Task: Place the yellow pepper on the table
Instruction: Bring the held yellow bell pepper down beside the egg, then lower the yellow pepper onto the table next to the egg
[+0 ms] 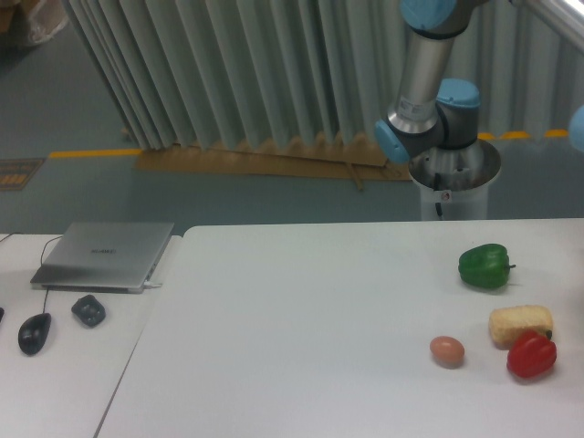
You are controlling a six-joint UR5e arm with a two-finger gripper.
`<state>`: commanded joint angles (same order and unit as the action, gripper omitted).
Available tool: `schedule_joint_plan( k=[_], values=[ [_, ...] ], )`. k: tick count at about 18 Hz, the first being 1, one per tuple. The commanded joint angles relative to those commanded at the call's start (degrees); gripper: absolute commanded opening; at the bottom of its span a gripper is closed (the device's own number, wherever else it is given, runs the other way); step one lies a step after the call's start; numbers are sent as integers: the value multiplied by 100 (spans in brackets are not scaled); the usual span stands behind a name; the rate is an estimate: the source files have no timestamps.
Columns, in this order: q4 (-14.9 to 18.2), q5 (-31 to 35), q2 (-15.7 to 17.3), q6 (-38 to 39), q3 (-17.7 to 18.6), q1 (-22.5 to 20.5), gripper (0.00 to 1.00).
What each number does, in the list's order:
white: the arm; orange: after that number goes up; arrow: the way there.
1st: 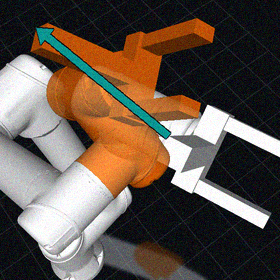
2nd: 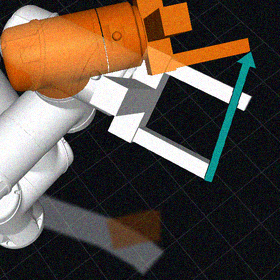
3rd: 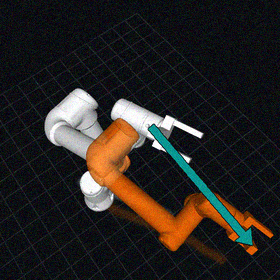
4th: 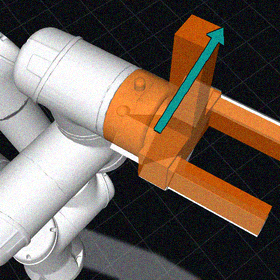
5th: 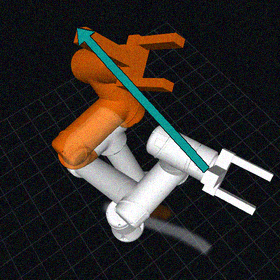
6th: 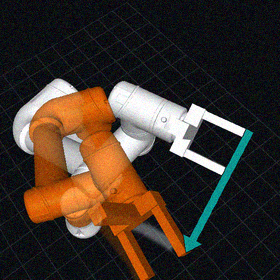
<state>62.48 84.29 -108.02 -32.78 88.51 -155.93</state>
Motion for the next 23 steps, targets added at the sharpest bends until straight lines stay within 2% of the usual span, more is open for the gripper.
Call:
schedule_joint_plan(
  k=[3,8,11,14,16,18,23],
  values=[
    [219,0,88,44,9,377,57],
    [220,0,44,44,61,852,57],
    [404,9,-87,18,114,1072,57],
    [431,26,-79,61,228,1309,57],
    [571,105,-52,70,229,1346,57],
    [904,237,-26,26,229,1389,61],
    [1011,465,-43,79,272,1696,61]
  ],
)
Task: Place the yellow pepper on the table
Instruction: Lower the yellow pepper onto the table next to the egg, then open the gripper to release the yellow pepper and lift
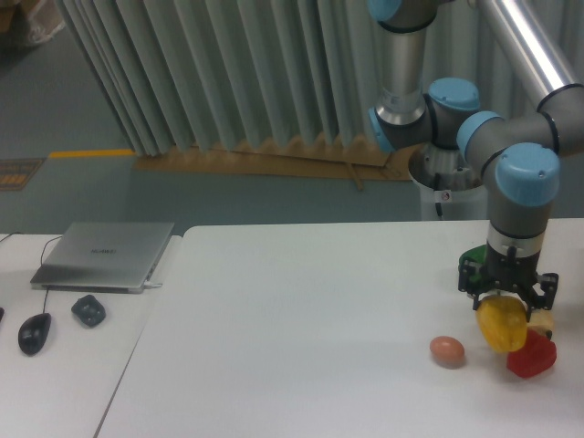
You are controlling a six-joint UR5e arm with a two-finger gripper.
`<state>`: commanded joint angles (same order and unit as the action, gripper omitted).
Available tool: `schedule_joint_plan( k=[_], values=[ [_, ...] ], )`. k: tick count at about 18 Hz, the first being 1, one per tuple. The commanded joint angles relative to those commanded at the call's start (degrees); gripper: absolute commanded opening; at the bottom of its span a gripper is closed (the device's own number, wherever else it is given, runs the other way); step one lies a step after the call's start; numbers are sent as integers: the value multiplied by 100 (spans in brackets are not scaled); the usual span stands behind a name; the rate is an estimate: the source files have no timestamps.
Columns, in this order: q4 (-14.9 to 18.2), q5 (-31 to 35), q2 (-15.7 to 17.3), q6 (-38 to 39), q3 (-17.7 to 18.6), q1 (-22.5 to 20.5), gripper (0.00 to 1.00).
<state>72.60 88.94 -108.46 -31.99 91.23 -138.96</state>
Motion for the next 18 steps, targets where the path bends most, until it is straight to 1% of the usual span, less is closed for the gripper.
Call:
schedule_joint_plan(
  k=[2,5,7,9,10,12,14,18],
  values=[
    [158,246,-35,18,88,228,61],
    [176,475,-123,79,114,562,61],
    [167,484,-141,193,132,651,61],
    [167,484,-132,194,132,642,61],
    [158,484,-132,185,132,642,67],
    [132,475,-88,141,132,608,100],
    [132,475,-62,141,106,546,100],
    [115,475,-71,158,123,555,100]
  ],
)
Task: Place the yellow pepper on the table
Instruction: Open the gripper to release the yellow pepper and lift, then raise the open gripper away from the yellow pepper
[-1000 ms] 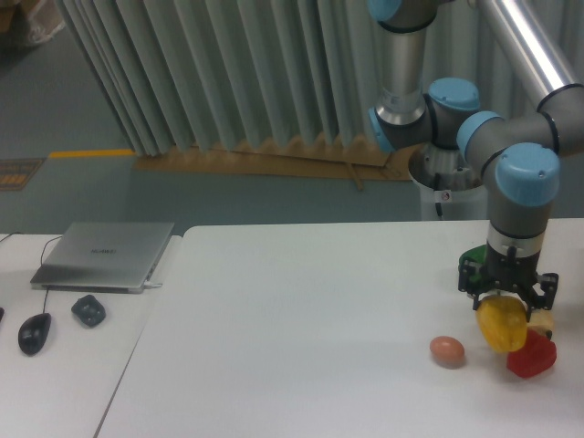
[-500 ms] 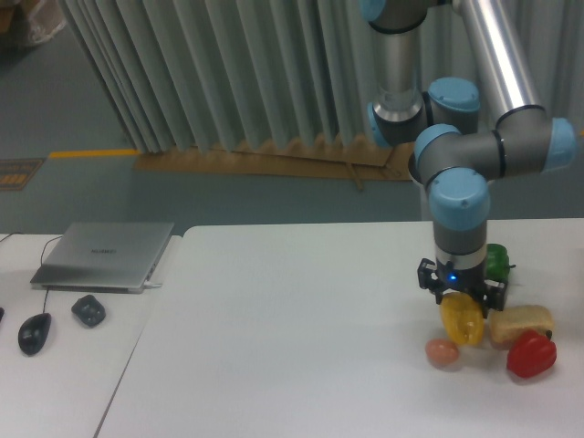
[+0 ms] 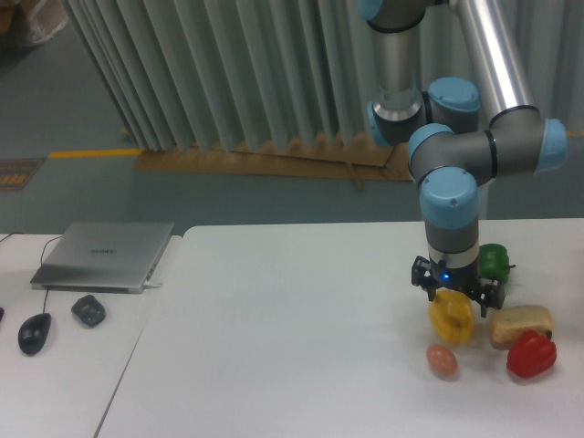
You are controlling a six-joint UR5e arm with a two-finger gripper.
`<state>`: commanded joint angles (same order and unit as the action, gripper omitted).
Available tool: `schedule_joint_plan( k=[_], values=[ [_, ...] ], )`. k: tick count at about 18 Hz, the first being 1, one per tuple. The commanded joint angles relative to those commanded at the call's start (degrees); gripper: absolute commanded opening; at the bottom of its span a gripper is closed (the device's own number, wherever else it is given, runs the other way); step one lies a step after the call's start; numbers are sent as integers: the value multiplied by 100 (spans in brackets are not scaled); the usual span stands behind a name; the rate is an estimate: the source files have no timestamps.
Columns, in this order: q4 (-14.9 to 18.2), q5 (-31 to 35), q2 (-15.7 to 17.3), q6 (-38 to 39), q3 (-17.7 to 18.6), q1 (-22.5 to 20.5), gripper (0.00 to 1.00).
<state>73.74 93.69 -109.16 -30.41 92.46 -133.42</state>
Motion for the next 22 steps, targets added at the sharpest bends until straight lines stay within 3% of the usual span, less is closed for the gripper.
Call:
schedule_joint_plan(
  k=[5,8,11,12,14,16,22],
  values=[
    [-17,-26,26,-26,-227,-17,100],
    [-228,-44,44,-96,-483,-114,100],
    [-185,-44,245,-849,-475,-228,100],
    [-72,-18,351,-1348,-396,-237,100],
    [218,-9,448,-1625,-255,-202,100],
    [351,-9,597,-1739,-229,-263,100],
    [1019,-61,1133,-3365,-176,-492,100]
  ],
)
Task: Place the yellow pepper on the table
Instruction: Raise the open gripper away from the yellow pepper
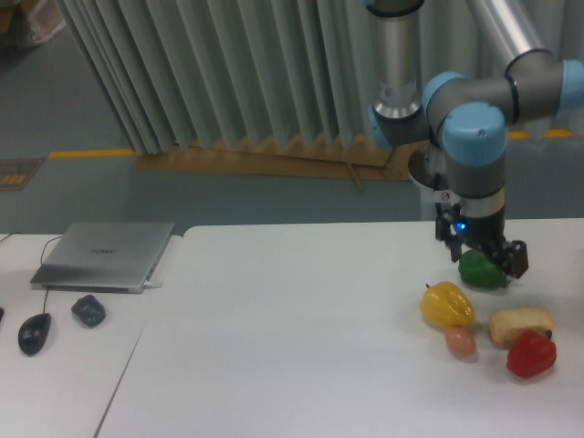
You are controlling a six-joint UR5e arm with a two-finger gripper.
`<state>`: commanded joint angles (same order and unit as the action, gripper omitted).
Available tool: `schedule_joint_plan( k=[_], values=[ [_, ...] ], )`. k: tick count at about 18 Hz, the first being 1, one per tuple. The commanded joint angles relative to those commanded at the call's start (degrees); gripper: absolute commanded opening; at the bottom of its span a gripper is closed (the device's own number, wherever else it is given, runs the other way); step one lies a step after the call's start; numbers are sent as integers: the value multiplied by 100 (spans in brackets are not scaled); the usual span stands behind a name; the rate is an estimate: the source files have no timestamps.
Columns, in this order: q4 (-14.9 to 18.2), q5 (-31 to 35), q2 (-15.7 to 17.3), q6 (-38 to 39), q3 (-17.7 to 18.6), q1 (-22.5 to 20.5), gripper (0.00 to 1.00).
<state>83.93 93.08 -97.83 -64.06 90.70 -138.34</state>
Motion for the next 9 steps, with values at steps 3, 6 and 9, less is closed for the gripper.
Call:
schedule_joint_plan(
  k=[3,6,9],
  values=[
    [246,-96,18,-36,35,61,100],
    [641,-561,132,-45,9,114,100],
    [695,-651,220,-45,27,184,100]
  ],
)
